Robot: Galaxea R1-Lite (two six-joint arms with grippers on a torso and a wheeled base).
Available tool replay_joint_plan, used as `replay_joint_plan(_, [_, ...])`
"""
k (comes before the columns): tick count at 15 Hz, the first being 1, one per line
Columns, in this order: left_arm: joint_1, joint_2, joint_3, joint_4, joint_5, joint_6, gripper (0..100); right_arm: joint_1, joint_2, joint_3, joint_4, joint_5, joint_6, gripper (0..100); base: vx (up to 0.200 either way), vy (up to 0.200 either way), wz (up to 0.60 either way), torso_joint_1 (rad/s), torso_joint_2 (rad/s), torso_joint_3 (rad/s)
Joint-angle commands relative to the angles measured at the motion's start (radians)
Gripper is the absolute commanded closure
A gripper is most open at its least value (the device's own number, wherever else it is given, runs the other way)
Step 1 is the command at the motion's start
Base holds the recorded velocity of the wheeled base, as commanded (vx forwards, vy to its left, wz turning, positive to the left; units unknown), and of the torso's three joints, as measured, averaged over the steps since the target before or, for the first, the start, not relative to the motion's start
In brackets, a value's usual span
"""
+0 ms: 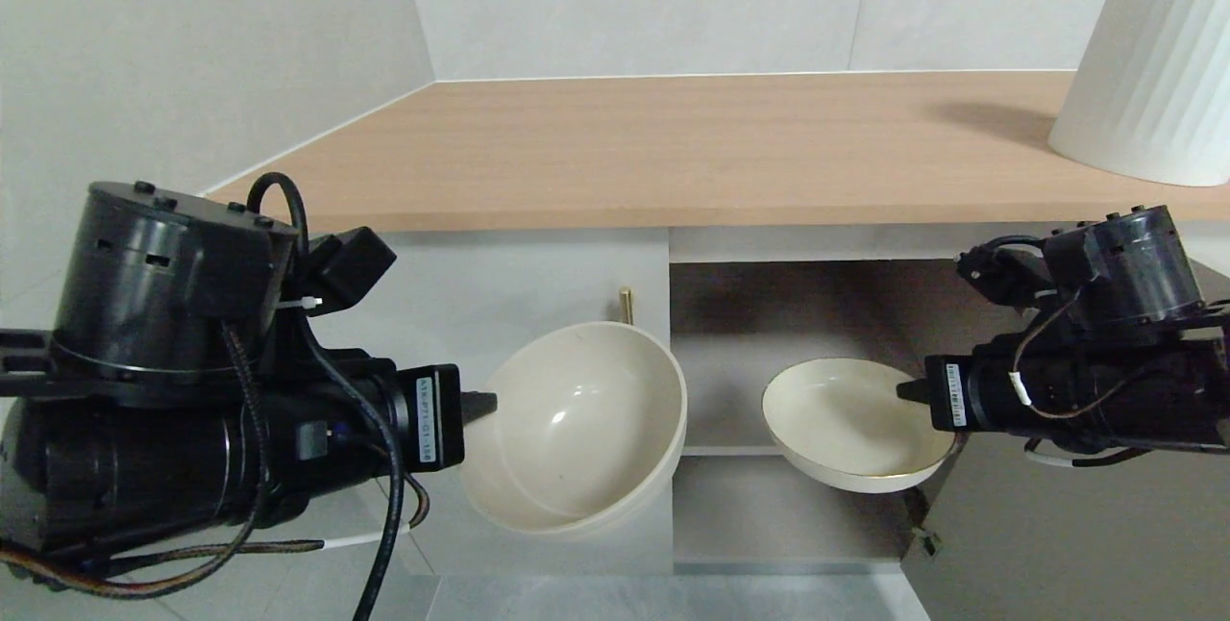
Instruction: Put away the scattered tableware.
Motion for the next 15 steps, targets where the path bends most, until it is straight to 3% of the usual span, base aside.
replay_joint_plan(1, [0.0, 0.002, 0.0, 0.0, 0.0, 0.0, 100, 0.0, 0.033, 0.005, -0.015, -0.004, 0.0, 100, 0.0, 0.0, 0.0, -0.012, 0.03, 0.056])
replay_joint_plan(7, [0.0, 0.006, 0.001, 0.0, 0.0, 0.0, 100, 0.009, 0.245, 0.007, -0.087, -0.013, 0.001, 100, 0.0, 0.0, 0.0, 0.0, 0.0, 0.0])
replay_joint_plan(15, [-0.007, 0.012, 0.003, 0.0, 0.0, 0.0, 100, -0.014, 0.622, -0.008, -0.524, -0.202, 0.055, 100, 0.0, 0.0, 0.0, 0.0, 0.0, 0.0])
